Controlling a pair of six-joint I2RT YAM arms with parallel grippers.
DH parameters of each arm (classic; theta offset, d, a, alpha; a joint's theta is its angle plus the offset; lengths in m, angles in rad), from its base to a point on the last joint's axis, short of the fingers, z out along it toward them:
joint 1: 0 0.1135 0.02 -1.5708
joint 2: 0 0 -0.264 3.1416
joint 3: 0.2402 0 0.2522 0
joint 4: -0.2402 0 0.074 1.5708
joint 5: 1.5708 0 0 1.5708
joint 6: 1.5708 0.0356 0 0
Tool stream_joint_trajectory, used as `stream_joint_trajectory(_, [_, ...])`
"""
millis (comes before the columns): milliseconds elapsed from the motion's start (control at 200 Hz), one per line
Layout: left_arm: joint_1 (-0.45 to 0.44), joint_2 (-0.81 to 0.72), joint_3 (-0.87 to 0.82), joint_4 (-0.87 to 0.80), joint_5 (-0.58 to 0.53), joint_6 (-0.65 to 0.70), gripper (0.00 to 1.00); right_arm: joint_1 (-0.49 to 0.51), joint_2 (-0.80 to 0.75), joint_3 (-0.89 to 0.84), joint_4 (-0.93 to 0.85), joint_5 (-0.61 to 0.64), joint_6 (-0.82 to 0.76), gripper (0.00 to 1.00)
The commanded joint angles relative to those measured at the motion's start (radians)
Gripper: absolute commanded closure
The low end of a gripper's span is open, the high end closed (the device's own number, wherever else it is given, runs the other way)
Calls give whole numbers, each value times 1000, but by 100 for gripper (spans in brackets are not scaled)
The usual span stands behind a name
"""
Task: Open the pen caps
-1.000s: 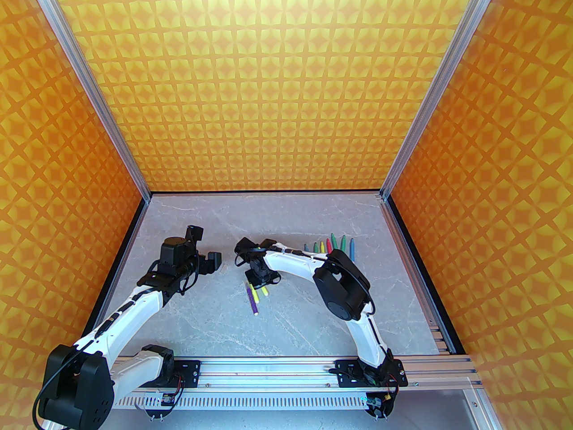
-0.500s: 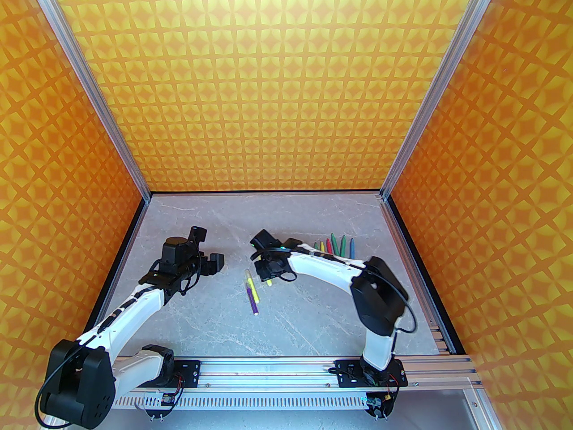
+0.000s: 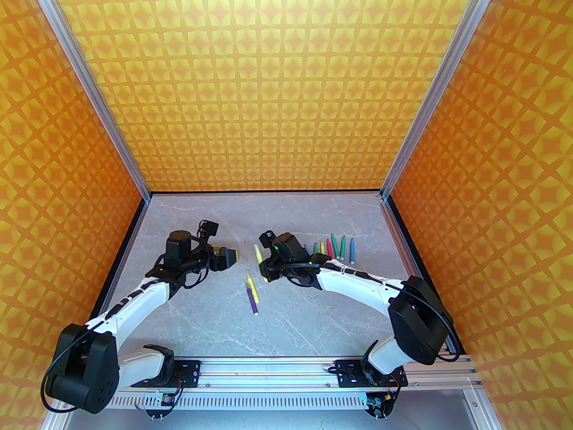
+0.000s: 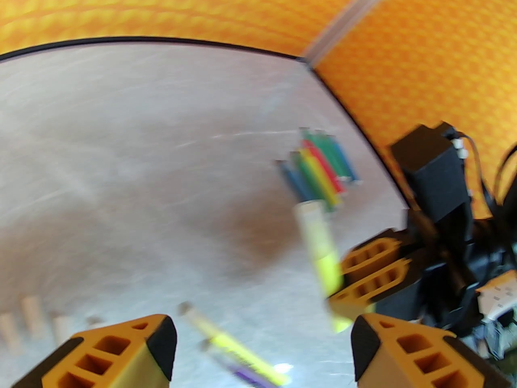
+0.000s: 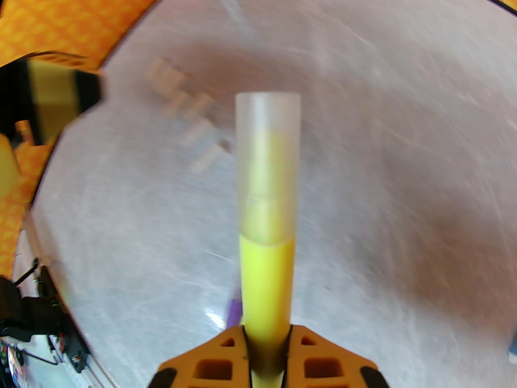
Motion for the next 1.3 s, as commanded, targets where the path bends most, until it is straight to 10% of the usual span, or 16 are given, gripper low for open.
stream_joint_trajectory(0, [-26,25,39,55,93,-37,25,-1,-28,-20,117,-98,-34,100])
stream_joint_trajectory(1295, [-83,112,126,67,141,-76,76,2,-76,-71,194,-194,-77,100])
